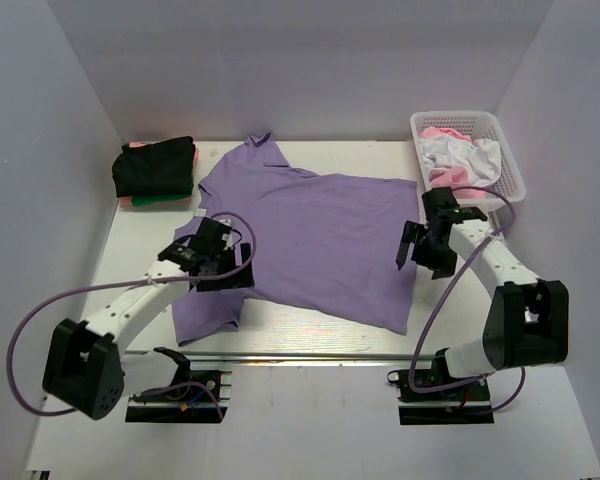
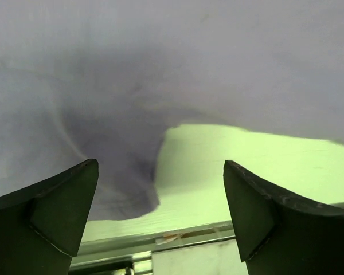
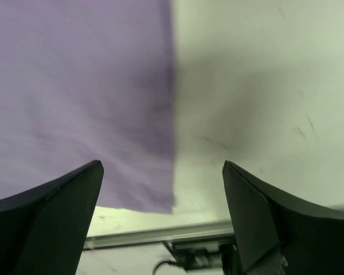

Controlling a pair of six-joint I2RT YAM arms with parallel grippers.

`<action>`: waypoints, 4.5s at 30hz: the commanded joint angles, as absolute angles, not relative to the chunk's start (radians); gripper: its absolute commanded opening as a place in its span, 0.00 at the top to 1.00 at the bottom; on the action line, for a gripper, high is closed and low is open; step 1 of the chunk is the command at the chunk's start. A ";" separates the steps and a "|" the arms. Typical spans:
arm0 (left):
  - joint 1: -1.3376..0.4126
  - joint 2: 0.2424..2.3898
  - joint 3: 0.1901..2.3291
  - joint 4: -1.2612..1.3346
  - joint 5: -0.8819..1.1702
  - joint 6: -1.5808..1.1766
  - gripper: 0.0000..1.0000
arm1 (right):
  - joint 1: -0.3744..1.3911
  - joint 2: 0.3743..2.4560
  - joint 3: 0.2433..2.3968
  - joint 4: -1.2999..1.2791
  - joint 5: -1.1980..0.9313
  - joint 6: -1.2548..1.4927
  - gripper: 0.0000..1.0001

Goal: Fold and stack the t-shirts
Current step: Flatten out the tshirt, then grap the side of the flattened tshirt closest away from the robot with both arms

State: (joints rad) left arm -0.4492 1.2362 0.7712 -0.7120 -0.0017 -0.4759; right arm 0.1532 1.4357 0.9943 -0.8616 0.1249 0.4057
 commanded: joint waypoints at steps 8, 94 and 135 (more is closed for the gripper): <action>-0.422 1.268 0.882 -0.395 0.003 -0.497 0.00 | 0.216 1.534 1.022 -0.494 -0.048 0.305 0.10; -0.314 0.970 0.477 -0.871 -0.028 -0.907 1.00 | 0.290 1.216 0.787 -0.596 0.250 0.584 0.10; -0.314 0.910 0.644 -0.744 0.213 -0.617 1.00 | 0.186 1.365 0.614 -0.462 0.236 0.591 1.00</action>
State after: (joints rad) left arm -0.3099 0.9516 0.6170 -0.8520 0.1024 -0.6930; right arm 0.1844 1.3540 0.6594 -0.4866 0.2394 0.6357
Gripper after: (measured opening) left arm 0.009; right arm 0.010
